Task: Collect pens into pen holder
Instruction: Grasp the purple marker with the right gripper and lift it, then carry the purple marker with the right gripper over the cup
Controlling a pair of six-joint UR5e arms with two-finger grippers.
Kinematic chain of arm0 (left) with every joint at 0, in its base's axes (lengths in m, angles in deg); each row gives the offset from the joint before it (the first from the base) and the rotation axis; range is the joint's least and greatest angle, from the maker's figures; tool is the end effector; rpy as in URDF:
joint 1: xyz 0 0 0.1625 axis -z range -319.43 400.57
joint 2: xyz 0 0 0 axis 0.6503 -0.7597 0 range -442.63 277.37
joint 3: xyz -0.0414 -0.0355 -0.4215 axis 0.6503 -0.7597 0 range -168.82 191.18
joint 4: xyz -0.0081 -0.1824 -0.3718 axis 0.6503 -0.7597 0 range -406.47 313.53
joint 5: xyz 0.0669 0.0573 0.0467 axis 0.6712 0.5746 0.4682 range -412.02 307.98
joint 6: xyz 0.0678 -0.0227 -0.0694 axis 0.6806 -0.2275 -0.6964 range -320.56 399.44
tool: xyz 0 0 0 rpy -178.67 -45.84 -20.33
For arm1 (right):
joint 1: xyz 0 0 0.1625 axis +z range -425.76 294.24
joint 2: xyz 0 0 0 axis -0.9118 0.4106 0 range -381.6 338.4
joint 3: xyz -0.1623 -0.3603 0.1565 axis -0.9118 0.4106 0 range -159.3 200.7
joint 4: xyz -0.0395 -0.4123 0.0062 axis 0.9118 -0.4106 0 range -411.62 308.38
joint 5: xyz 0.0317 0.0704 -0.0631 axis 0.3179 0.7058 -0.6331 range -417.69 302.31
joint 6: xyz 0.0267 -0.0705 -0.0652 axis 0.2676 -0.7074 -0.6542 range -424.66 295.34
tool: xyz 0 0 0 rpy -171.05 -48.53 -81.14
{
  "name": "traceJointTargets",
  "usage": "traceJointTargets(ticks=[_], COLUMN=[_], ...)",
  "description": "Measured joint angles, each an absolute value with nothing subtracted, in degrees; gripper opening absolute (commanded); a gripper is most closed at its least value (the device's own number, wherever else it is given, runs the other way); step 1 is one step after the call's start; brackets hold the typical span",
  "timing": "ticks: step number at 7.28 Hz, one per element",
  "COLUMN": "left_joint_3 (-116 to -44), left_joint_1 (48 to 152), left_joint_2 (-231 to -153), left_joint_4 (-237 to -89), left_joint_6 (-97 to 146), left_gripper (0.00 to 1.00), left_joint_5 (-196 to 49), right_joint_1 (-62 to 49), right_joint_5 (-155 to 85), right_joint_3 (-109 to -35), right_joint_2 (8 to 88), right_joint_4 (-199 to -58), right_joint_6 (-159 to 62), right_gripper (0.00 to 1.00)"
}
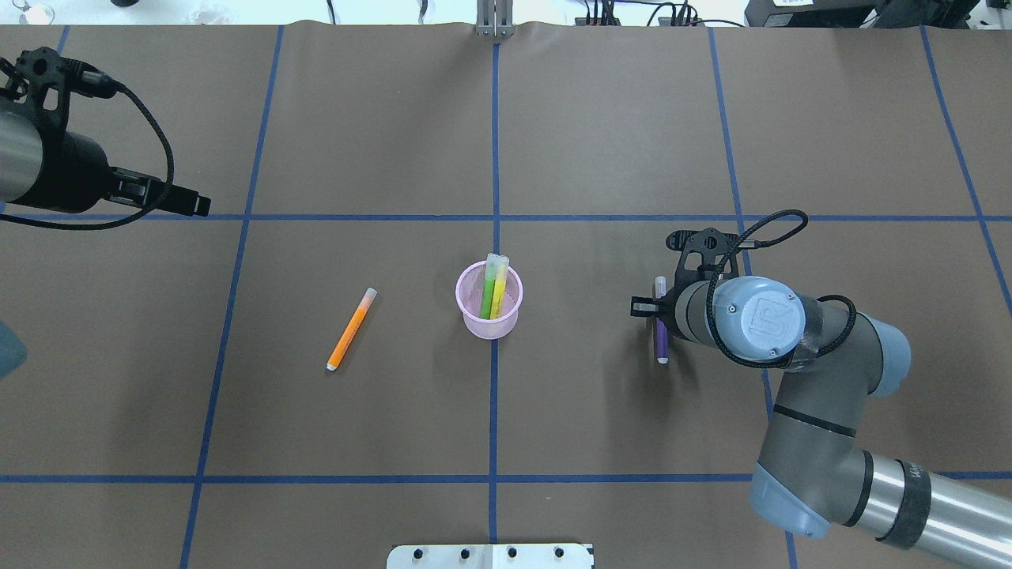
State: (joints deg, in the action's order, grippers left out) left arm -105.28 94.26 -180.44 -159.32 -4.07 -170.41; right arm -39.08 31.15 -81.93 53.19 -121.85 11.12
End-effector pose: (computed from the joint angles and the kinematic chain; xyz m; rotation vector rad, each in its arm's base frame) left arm 0.2325 -0.4616 0.3266 0.4567 0.9718 0.1333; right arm -0.4746 -0.3898 0.3830 0.3088 -0.7734 0.2132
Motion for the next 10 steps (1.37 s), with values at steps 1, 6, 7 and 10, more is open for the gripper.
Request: traceJointTargets(ticks=[1,6,7,10], left_joint_3=[-105.28,-104.43,-104.09,-102.76], left_joint_1=[94.27,93.91,93.87,93.77], left_joint_2=[-180.37,-180.37,-180.49,-180.91], left_joint_4=[-159.32,-159.32,-159.32,-159.38], left_joint_6=[-4.06,-4.28,-4.38,-4.46], left_gripper=[0.99,0.99,0.99,0.99], left_joint_5=[-170.40,-170.40,-170.42,-170.62], right_joint_1=[-38.50,-38.55,-40.85,-48.53], right_joint_5=[31.10,12.58,6.49,-9.48], right_joint_3=[-82.73,-87.71,-87.62,-86.00], right_joint_2=[53.15,47.74,46.06,40.98], right_joint_4=[-121.89,-122.32,-122.35,-122.45], right_joint_6=[9.94,9.99,11.38,14.48], right_gripper=[0.00,0.00,0.00,0.00])
